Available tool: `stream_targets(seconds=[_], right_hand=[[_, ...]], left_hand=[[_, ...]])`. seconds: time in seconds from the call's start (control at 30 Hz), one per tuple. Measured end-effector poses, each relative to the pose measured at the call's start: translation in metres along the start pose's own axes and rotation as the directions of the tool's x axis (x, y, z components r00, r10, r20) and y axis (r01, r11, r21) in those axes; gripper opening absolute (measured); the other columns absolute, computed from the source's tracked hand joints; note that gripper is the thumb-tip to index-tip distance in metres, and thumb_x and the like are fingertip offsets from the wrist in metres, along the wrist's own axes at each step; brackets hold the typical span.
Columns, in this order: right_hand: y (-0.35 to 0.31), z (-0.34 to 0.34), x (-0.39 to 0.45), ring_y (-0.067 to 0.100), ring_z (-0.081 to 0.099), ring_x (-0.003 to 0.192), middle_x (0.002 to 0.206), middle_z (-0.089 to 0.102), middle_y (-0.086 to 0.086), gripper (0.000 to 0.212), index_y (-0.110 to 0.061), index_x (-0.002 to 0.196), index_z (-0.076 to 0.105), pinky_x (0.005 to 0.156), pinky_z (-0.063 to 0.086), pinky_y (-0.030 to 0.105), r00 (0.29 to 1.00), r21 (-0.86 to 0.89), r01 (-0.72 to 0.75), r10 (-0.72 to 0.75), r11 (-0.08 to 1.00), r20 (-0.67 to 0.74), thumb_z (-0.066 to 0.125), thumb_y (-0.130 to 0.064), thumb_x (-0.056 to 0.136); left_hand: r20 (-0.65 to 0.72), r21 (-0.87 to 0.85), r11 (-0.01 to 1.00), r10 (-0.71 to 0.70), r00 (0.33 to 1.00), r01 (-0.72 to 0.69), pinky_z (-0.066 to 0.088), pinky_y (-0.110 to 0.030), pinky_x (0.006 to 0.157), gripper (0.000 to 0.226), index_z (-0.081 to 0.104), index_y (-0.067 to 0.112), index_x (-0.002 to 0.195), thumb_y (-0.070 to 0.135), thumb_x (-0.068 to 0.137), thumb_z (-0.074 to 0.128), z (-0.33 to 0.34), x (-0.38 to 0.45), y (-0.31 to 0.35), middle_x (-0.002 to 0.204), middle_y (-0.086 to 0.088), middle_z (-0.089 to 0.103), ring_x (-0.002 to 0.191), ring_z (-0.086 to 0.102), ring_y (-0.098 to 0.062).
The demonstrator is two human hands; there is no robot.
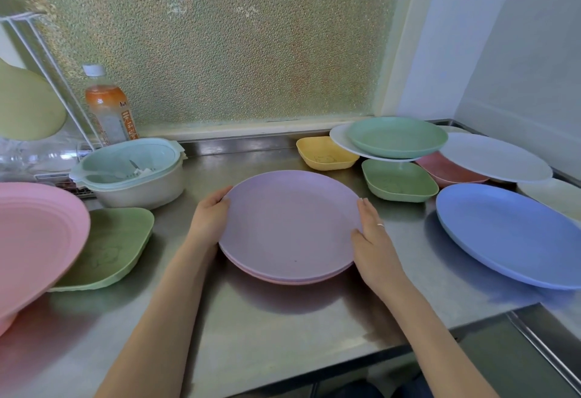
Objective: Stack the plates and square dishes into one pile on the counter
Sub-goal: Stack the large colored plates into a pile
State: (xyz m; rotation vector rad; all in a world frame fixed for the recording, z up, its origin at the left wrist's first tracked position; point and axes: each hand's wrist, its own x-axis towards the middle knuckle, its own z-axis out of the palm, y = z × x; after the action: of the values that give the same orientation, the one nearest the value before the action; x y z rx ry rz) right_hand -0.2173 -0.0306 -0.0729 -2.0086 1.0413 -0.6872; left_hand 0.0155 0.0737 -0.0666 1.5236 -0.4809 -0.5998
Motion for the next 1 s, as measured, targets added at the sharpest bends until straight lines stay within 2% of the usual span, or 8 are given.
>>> stream_targets(seconds=[0.27, 0.4, 0.5, 0.57, 0.73, 0.83, 0.93, 1.0], right_hand=[[0.003, 0.005, 0.004, 0.007, 0.009, 0.143, 0.158, 0.010, -0.006, 0.061, -0.016, 0.150, 0.018, 0.105, 0.004, 0.012, 0.999, -0.026, 0.024, -0.025, 0.999, -0.023, 0.027, 0.002, 0.092], [0.005, 0.005, 0.003, 0.007, 0.011, 0.143, 0.158, 0.014, -0.005, 0.065, -0.015, 0.149, 0.020, 0.106, 0.005, 0.012, 0.998, 0.013, 0.024, -0.023, 1.000, -0.053, 0.028, 0.006, 0.088], [0.006, 0.005, 0.003, 0.009, 0.012, 0.143, 0.157, 0.016, -0.004, 0.067, -0.015, 0.149, 0.022, 0.106, 0.006, 0.012, 0.996, 0.031, 0.024, -0.021, 0.999, -0.092, 0.029, 0.007, 0.086], [0.007, 0.005, 0.002, 0.009, 0.012, 0.143, 0.157, 0.016, -0.004, 0.067, -0.015, 0.149, 0.022, 0.105, 0.006, 0.012, 0.995, 0.043, 0.023, -0.019, 0.999, -0.093, 0.029, 0.007, 0.086], [0.007, -0.001, 0.006, 0.010, 0.018, 0.142, 0.156, 0.021, -0.006, 0.060, -0.019, 0.149, 0.021, 0.105, 0.011, 0.015, 0.997, 0.067, 0.038, -0.033, 0.997, -0.073, 0.033, -0.002, 0.092], [0.003, -0.016, 0.026, 0.013, 0.029, 0.138, 0.152, 0.032, -0.005, 0.051, -0.021, 0.146, 0.028, 0.102, 0.020, 0.019, 0.983, 0.109, 0.059, -0.038, 0.992, -0.182, 0.041, -0.019, 0.097], [-0.002, -0.041, 0.065, 0.023, 0.038, 0.134, 0.146, 0.042, 0.006, 0.046, -0.013, 0.142, 0.036, 0.102, 0.027, 0.026, 0.925, -0.056, 0.110, -0.123, 0.992, -0.359, 0.044, -0.019, 0.097], [-0.002, -0.057, 0.091, 0.030, 0.042, 0.130, 0.142, 0.046, 0.015, 0.045, -0.009, 0.139, 0.039, 0.101, 0.034, 0.036, 0.888, -0.234, 0.110, -0.201, 0.966, -0.414, 0.044, -0.014, 0.095]], left_hand=[[-0.006, -0.018, 0.999, -0.037, 0.999, 0.037, 0.050, -0.022, 0.054, 0.027, 0.075, 0.020, 0.085, 0.012, 0.083, 0.050, -0.004, 0.004, -0.001, 0.078, 0.004, 0.075, 0.067, 0.067, -0.014], [-0.031, 0.086, 0.996, 0.005, 1.000, -0.002, 0.049, -0.025, 0.065, 0.028, 0.072, 0.018, 0.084, 0.015, 0.090, 0.045, -0.002, 0.007, -0.003, 0.079, 0.002, 0.070, 0.069, 0.060, -0.014], [-0.043, 0.184, 0.981, 0.072, 0.996, -0.063, 0.044, -0.015, 0.053, 0.030, 0.065, 0.016, 0.075, 0.012, 0.093, 0.042, 0.001, 0.008, -0.003, 0.069, 0.006, 0.060, 0.064, 0.050, -0.012], [-0.038, 0.190, 0.979, 0.077, 0.996, -0.068, 0.044, -0.018, 0.054, 0.030, 0.066, 0.016, 0.075, 0.012, 0.093, 0.042, 0.003, 0.009, -0.003, 0.071, 0.005, 0.060, 0.065, 0.050, -0.012], [-0.061, 0.078, 0.997, 0.027, 0.998, -0.022, 0.047, -0.024, 0.062, 0.036, 0.071, 0.025, 0.069, 0.011, 0.090, 0.046, 0.004, 0.007, -0.003, 0.070, 0.008, 0.068, 0.064, 0.058, -0.011], [-0.083, -0.054, 0.999, -0.006, 0.997, 0.002, 0.049, -0.027, 0.065, 0.031, 0.076, 0.019, 0.076, 0.008, 0.086, 0.049, 0.008, 0.004, -0.004, 0.072, 0.002, 0.071, 0.065, 0.061, -0.015], [-0.120, -0.122, 0.992, 0.009, 0.993, -0.024, 0.051, -0.020, 0.059, 0.031, 0.075, 0.019, 0.083, 0.007, 0.088, 0.047, 0.012, 0.003, -0.005, 0.071, 0.007, 0.073, 0.062, 0.063, -0.010], [-0.144, -0.147, 0.988, 0.028, 0.989, -0.049, 0.049, -0.015, 0.052, 0.038, 0.075, 0.025, 0.074, 0.006, 0.089, 0.044, 0.016, 0.001, -0.003, 0.064, 0.012, 0.071, 0.057, 0.061, -0.006]])
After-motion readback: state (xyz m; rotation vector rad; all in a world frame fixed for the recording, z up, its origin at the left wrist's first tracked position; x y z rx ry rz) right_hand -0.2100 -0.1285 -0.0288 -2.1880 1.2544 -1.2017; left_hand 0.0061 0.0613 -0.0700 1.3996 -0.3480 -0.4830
